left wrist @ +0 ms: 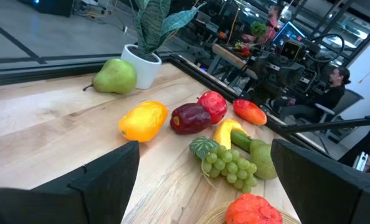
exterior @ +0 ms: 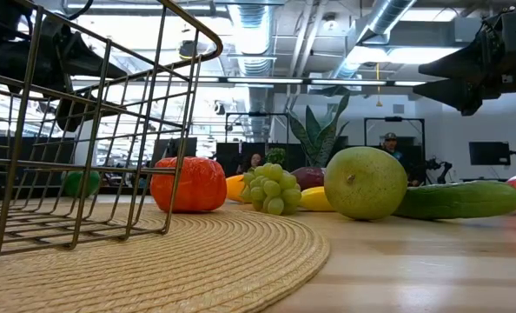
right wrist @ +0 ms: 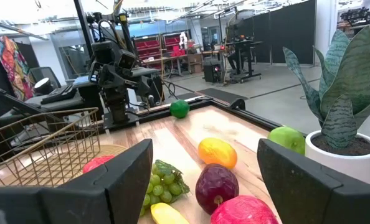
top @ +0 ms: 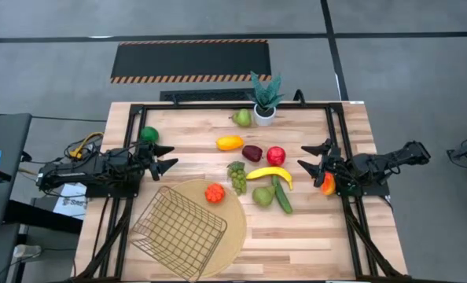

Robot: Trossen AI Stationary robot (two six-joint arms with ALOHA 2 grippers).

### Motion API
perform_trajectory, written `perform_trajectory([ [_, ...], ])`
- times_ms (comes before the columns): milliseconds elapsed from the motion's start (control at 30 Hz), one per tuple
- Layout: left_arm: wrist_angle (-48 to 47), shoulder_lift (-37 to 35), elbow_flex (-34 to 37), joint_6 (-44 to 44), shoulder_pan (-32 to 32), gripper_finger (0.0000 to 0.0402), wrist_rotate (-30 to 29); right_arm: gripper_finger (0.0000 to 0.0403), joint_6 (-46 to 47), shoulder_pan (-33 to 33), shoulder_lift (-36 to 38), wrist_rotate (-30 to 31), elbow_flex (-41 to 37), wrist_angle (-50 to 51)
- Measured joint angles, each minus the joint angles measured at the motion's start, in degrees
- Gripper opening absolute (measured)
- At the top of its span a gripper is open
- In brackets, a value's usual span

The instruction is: Build produce basket

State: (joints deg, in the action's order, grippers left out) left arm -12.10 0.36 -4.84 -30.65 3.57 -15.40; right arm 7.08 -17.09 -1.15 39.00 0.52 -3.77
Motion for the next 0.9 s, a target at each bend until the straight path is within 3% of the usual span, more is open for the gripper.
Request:
perform_trajectory([
  [200, 0.08, 0.02, 0.0, -2.15, 0.0, 0.035, -0.35, 0.0311, 0.0, -0.01, -0.01, 0.0, 0.0, 0.01],
  [533, 2.9, 0.02, 0.31, -11.03, -0.02, 0.035, -8.16, 0.0311, 0.37, 0.38, -0.01, 0.0, 0.0, -0.01],
  [900, 1.67, 0.02, 0.11, -22.63, 0.0, 0.035, -9.93, 0.0311, 19.53, 0.38, 0.0, 0.03, -0.01, -2.03],
])
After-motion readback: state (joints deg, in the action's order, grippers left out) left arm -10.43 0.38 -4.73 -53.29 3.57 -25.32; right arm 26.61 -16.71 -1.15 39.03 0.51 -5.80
